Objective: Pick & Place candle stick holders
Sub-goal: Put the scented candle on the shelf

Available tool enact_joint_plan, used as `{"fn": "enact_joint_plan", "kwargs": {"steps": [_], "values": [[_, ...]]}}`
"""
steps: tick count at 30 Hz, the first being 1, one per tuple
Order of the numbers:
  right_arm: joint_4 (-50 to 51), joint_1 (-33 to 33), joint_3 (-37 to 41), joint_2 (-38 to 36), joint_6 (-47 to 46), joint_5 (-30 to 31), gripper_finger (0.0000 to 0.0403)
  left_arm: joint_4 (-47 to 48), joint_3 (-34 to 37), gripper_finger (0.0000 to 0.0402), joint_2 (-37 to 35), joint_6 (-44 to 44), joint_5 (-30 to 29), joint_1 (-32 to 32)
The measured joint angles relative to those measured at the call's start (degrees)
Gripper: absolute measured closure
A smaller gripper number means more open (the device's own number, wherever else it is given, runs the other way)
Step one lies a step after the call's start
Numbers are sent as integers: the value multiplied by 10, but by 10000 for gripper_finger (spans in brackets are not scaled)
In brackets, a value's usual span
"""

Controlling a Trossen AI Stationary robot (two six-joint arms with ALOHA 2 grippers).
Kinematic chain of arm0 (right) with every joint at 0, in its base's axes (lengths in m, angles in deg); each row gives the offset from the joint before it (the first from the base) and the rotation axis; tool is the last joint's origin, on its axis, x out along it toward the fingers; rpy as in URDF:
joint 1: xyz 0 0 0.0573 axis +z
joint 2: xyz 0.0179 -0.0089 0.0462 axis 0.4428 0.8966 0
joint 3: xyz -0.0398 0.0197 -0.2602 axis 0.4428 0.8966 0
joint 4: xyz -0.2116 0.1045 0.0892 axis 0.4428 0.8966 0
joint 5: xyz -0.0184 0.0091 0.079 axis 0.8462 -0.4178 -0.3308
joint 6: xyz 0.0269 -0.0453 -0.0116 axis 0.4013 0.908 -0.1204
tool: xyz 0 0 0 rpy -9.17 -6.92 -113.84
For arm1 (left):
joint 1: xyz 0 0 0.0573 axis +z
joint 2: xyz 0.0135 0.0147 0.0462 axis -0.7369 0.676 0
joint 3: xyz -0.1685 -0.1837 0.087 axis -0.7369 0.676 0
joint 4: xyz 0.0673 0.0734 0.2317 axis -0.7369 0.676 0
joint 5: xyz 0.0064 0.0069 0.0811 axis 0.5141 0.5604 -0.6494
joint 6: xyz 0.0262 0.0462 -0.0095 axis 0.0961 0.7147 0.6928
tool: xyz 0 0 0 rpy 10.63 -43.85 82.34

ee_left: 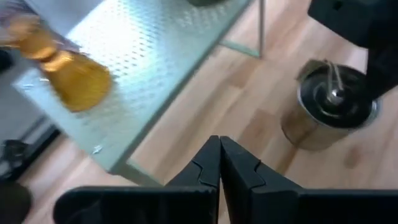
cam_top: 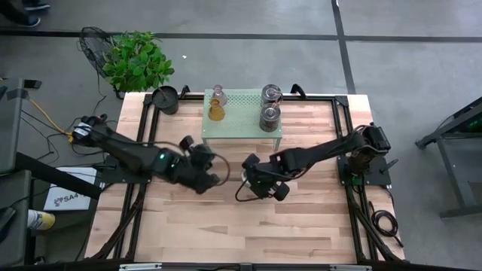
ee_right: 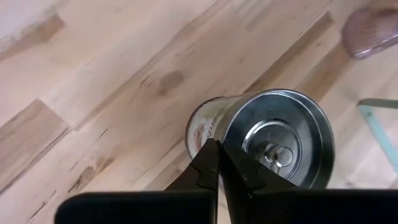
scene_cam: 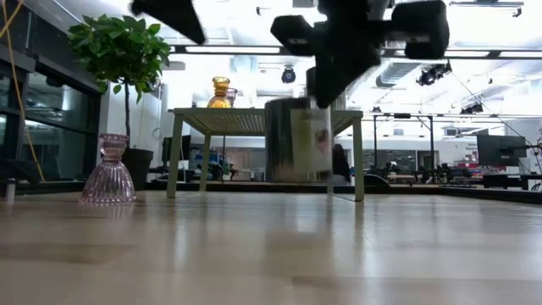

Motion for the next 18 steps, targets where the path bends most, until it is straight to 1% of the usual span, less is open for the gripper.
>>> {"fn": "enact_joint_plan", "kwargs": {"steps": [3, 7, 10, 13, 18], "values": [[17, 0, -29, 0, 0, 1, 402, 45, -1, 401, 1, -65, -54, -36], [44, -1, -70, -1, 0, 7, 402, 99, 0, 401, 10, -146, -103, -76], [71, -6, -107, -1, -4, 7, 402, 111, 13, 401, 13, -189, -137, -100], [113, -14, -152, -2, -5, 8, 402, 113, 38, 401, 13, -227, -155, -119], [157, -39, -233, -3, -5, 7, 402, 112, 77, 401, 13, -284, -161, -143]]}}
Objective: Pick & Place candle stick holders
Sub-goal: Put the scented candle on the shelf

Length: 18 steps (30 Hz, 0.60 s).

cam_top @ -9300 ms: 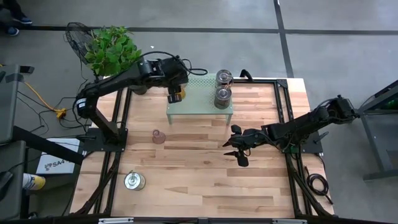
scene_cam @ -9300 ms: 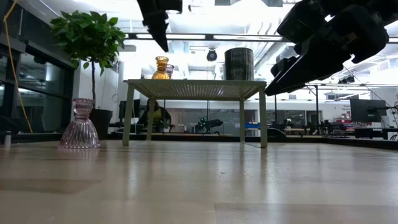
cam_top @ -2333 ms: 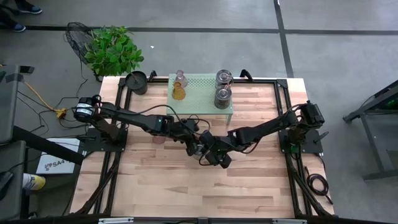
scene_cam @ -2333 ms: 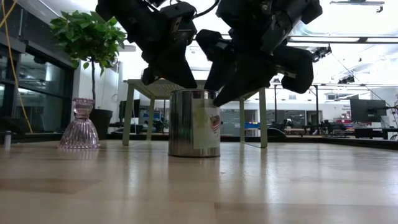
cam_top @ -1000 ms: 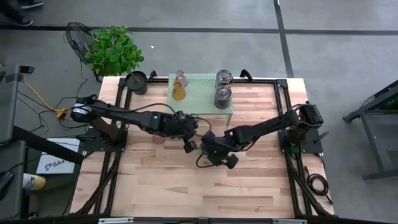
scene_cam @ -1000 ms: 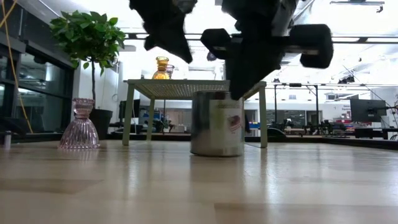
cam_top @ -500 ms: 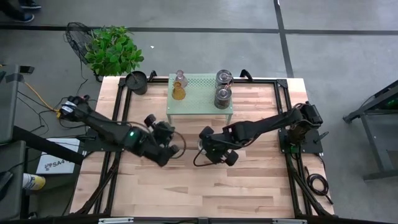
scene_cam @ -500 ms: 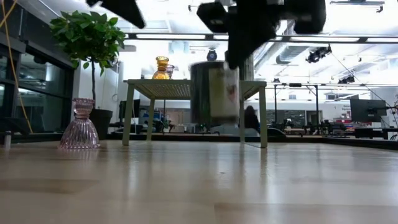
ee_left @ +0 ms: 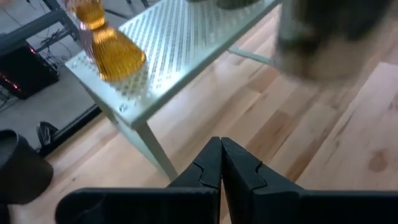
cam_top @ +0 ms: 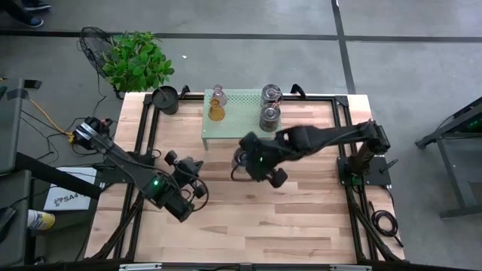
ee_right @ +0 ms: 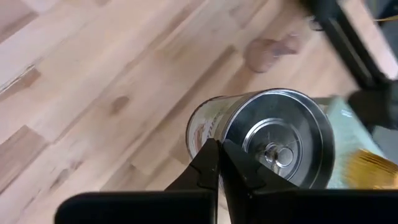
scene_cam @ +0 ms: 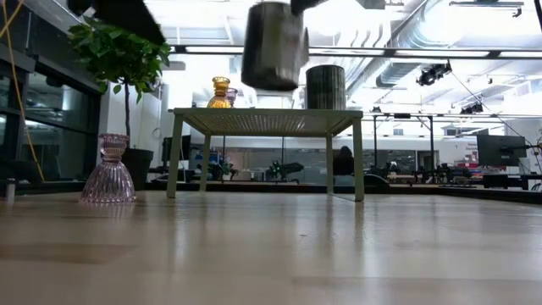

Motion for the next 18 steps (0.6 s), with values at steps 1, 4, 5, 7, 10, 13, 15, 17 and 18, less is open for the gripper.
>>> {"fn": "enact_joint_plan", "kwargs": {"steps": [1, 4, 5, 7, 10, 13, 15, 17, 18], "values": [[7, -7, -15, 0, 0, 0, 402, 0, 8, 401, 0, -10, 2, -3], [23, -30, -55, 0, 0, 1, 402, 0, 28, 401, 0, -38, 0, -11], [24, -39, -66, 0, 0, 3, 402, 0, 34, 401, 0, -46, 0, -13], [25, -57, -84, -1, 3, 8, 402, 1, 43, 401, 0, -53, 0, -14], [27, -89, -99, -1, 9, 12, 402, 1, 48, 401, 0, -53, 0, -14], [19, -124, -101, -1, 18, 14, 402, -1, 48, 401, 0, -53, -11, -14], [15, -148, -101, -1, 26, 14, 402, -1, 48, 401, 0, -53, -12, -14], [12, -171, -101, -1, 31, 10, 402, -1, 48, 401, 0, -52, -12, -14], [10, -183, -101, -1, 33, 4, 402, -1, 48, 401, 0, -51, -14, -14]]}}
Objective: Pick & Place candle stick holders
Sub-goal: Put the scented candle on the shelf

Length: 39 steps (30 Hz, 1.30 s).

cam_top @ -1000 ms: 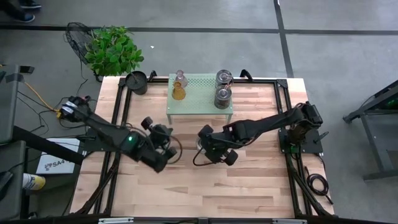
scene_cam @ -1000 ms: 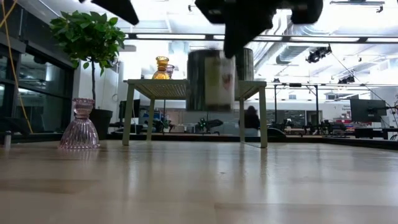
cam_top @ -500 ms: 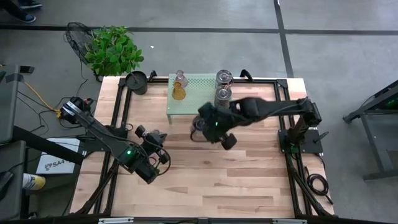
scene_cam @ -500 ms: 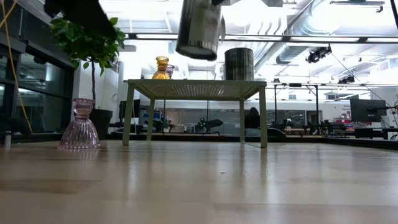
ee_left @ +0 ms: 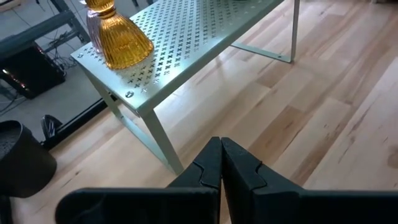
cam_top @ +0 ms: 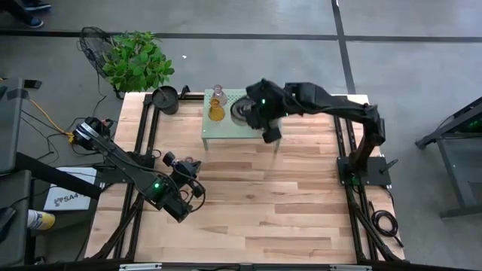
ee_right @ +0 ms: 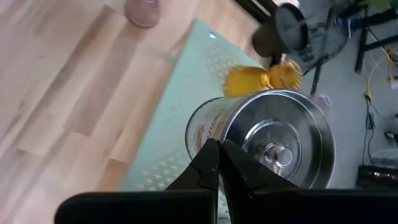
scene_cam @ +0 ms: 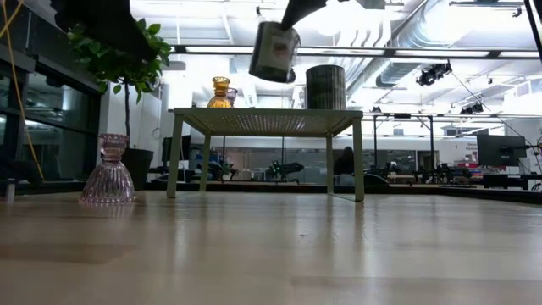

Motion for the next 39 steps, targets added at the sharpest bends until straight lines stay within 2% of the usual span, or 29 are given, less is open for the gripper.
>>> {"fn": "enact_joint_plan", "kwargs": {"steps": [7, 15, 25, 39], "values": [[-11, -59, 0, 0, 12, -36, 402, 0, 0, 401, 0, 0, -4, 0], [-22, -94, 0, 13, 13, -67, 402, -1, 0, 401, 0, 0, -4, 0], [-19, -99, 1, 68, 13, -52, 403, -1, 0, 401, 0, 0, 5, 0], [12, -109, 1, 68, -70, -44, 403, -1, 0, 401, 0, 0, 5, 0]]}}
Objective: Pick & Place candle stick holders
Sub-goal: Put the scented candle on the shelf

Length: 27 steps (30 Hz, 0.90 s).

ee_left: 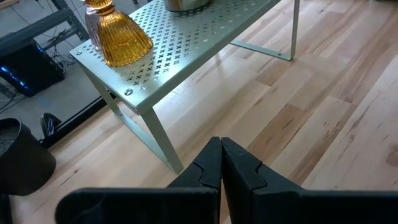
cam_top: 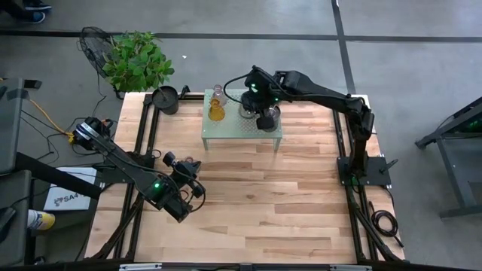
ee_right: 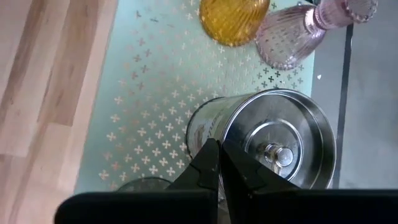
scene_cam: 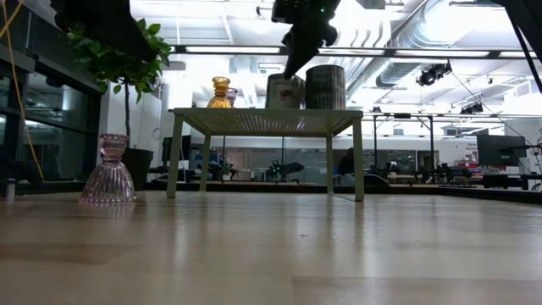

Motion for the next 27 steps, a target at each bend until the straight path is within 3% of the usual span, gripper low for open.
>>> {"fn": "enact_joint_plan", "kwargs": {"steps": [27], "values": [[20, 0, 0, -1, -39, 18, 403, -3, 0, 401, 0, 1, 10, 0]]}}
